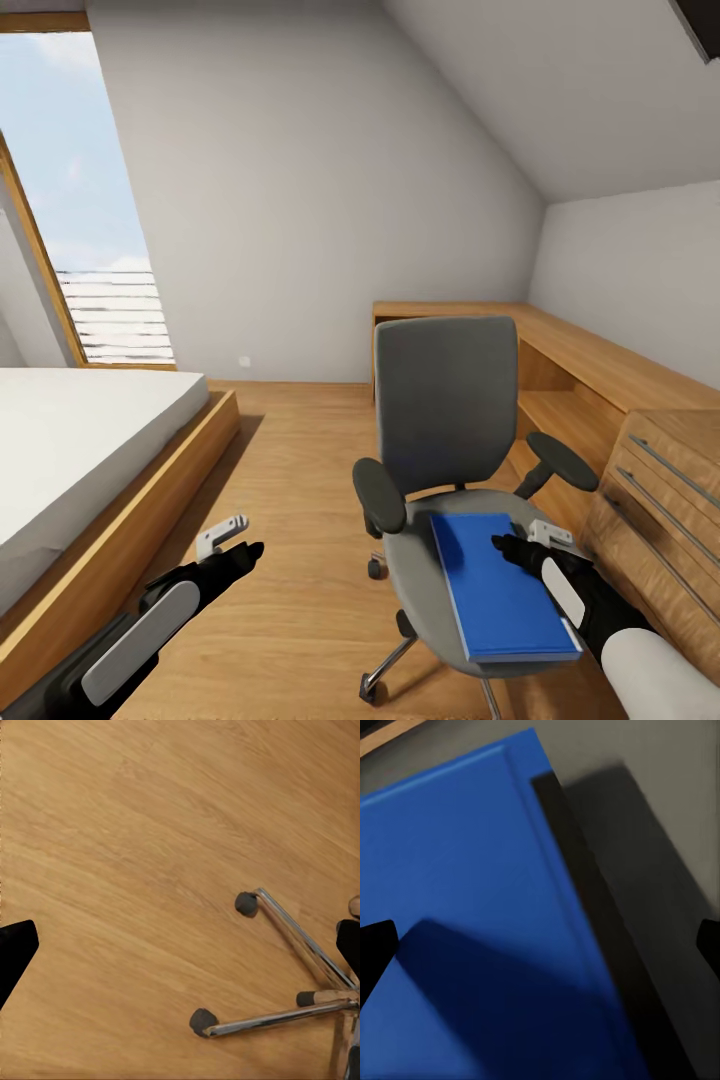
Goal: In the bedroom, organize the workspace by keeping the computer under the desk, ensuring the monitor is on the desk, placing the keyboard on the desk next to the monitor, placing the mouse on the desk next to the keyboard, moving the folder from the swivel chair onto the desk next to the mouse, stacking the notebook on top of the folder with the pen on top of the notebook, and positioning the swivel chair next to the desk.
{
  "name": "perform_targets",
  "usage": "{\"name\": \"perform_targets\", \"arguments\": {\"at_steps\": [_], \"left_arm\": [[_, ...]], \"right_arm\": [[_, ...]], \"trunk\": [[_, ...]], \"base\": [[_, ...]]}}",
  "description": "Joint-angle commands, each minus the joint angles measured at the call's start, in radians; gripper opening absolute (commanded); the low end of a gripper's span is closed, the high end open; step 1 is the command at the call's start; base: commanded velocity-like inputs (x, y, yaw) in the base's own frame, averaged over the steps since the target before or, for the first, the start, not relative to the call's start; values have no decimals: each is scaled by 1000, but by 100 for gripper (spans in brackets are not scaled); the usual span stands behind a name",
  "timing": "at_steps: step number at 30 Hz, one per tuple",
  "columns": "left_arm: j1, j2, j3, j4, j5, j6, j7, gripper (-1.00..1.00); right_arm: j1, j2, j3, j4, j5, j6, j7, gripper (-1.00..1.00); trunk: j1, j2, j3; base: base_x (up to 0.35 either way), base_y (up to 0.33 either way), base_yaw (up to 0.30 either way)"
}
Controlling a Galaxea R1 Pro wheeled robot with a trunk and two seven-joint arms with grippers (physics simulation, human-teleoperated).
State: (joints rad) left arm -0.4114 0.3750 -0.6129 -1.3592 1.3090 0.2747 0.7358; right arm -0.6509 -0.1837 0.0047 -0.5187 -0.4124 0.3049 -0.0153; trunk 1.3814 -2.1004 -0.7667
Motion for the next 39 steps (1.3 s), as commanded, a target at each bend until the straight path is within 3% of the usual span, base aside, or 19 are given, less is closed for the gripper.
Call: {"name": "perform_targets", "arguments": {"at_steps": [1,28,39], "left_arm": [[-1,1,-1,-1,4,1,6,100],[-1,1,-2,2,2,1,8,100],[-1,1,-2,5,3,1,9,100]], "right_arm": [[0,0,2,27,-5,5,-2,100],[0,-2,0,24,-6,5,-3,100],[0,-2,-4,-35,-16,16,-3,100]], "trunk": [[0,0,-1],[-96,175,77],[-96,175,77]], "base": [[-4,0,0],[0,0,0],[34,0,0]]}}
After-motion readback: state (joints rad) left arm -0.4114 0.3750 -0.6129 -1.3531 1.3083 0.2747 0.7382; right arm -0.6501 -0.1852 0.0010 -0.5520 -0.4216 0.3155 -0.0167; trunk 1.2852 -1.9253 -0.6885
